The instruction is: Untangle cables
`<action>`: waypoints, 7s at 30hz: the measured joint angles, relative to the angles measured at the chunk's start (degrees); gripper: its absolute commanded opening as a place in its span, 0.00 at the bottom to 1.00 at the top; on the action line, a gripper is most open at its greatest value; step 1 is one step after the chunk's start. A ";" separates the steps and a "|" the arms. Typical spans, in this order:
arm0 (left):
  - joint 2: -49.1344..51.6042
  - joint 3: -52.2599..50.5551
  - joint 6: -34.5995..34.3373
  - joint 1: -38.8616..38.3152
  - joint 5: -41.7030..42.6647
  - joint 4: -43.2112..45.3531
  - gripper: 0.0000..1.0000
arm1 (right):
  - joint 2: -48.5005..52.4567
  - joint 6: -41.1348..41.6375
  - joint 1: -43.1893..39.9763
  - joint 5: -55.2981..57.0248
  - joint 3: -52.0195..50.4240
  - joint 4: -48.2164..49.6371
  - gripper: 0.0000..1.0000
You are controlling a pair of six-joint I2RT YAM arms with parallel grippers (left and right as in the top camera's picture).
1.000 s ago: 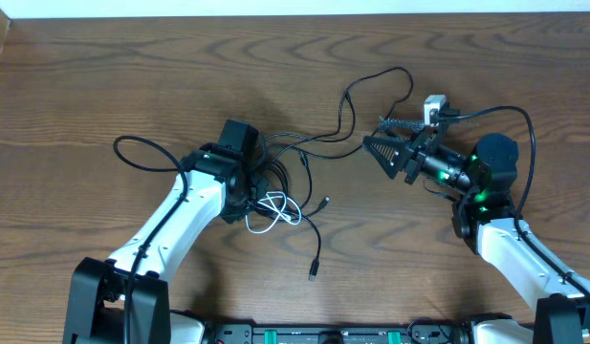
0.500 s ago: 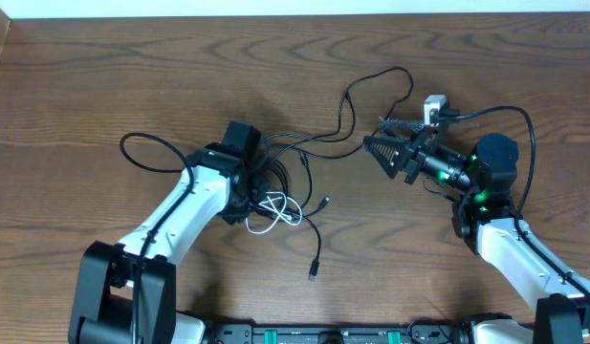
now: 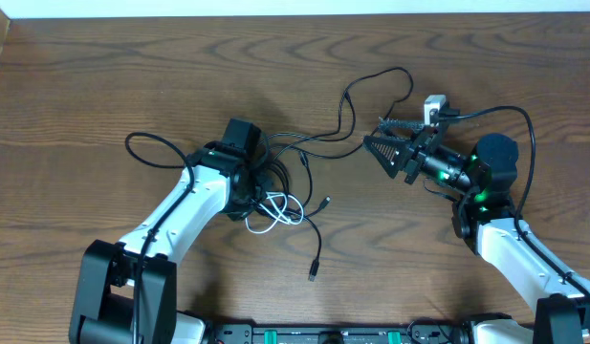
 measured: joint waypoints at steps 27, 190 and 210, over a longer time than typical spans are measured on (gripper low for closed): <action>-36.96 0.50 24.22 0.00 14.99 23.34 0.07 | -0.02 -10.38 6.14 0.02 0.02 -1.55 0.77; -10.05 0.50 37.40 -15.30 -1.88 25.35 0.79 | 17.75 5.73 7.10 -11.76 0.11 36.50 0.01; -9.99 0.50 37.83 -15.45 -17.38 39.06 0.84 | 17.75 5.75 7.10 -11.74 0.11 36.52 0.01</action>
